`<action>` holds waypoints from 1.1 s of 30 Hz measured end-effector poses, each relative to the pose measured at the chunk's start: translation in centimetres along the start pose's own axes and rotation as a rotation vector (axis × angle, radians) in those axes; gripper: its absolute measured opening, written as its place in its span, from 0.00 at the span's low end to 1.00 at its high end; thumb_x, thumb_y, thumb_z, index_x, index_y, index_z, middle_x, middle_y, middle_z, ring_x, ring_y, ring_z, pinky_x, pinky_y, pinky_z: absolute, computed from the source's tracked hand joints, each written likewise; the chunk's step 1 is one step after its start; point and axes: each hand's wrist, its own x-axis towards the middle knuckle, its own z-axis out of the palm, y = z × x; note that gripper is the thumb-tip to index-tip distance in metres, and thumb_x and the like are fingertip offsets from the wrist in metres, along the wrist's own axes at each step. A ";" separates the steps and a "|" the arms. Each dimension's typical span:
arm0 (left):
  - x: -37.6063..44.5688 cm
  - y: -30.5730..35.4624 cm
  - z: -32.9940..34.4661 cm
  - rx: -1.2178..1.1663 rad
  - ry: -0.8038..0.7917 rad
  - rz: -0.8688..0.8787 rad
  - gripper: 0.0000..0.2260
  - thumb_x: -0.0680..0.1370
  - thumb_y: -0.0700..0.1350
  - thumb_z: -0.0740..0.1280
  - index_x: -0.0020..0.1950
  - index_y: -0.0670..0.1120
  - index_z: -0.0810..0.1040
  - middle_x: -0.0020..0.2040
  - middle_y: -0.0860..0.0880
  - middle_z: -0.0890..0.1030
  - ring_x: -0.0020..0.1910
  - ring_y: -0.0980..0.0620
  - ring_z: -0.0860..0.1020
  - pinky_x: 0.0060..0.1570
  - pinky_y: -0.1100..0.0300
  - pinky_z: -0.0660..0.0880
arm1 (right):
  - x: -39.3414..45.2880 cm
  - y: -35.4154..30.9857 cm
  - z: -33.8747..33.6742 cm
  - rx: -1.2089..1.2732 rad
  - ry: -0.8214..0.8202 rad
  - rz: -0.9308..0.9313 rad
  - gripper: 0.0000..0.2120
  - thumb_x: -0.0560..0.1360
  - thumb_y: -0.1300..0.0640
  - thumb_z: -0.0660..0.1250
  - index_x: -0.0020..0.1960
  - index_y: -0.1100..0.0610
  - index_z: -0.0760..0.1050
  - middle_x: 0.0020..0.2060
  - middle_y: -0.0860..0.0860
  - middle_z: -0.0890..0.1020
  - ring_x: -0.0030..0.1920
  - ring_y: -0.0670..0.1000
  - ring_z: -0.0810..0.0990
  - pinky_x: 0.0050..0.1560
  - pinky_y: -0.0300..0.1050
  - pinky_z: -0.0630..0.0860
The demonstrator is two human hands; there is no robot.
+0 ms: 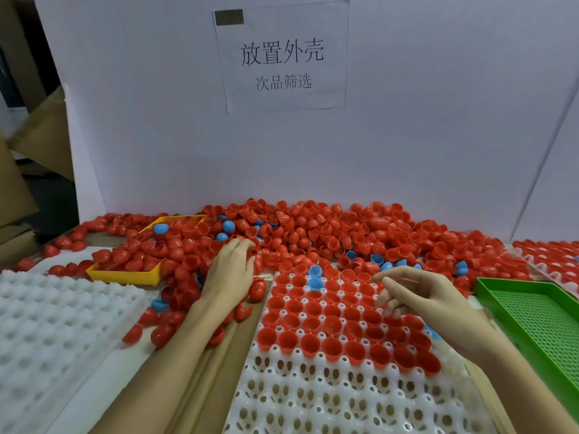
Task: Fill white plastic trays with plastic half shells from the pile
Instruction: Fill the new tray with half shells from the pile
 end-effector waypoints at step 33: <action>-6.0 11.8 -1.4 -0.913 -0.505 0.152 0.12 0.80 0.42 0.73 0.62 0.52 0.83 0.58 0.57 0.85 0.59 0.58 0.82 0.59 0.68 0.75 | -0.5 -0.8 0.7 -0.044 -0.154 -0.124 0.16 0.78 0.50 0.76 0.66 0.44 0.80 0.51 0.52 0.87 0.50 0.54 0.88 0.55 0.46 0.83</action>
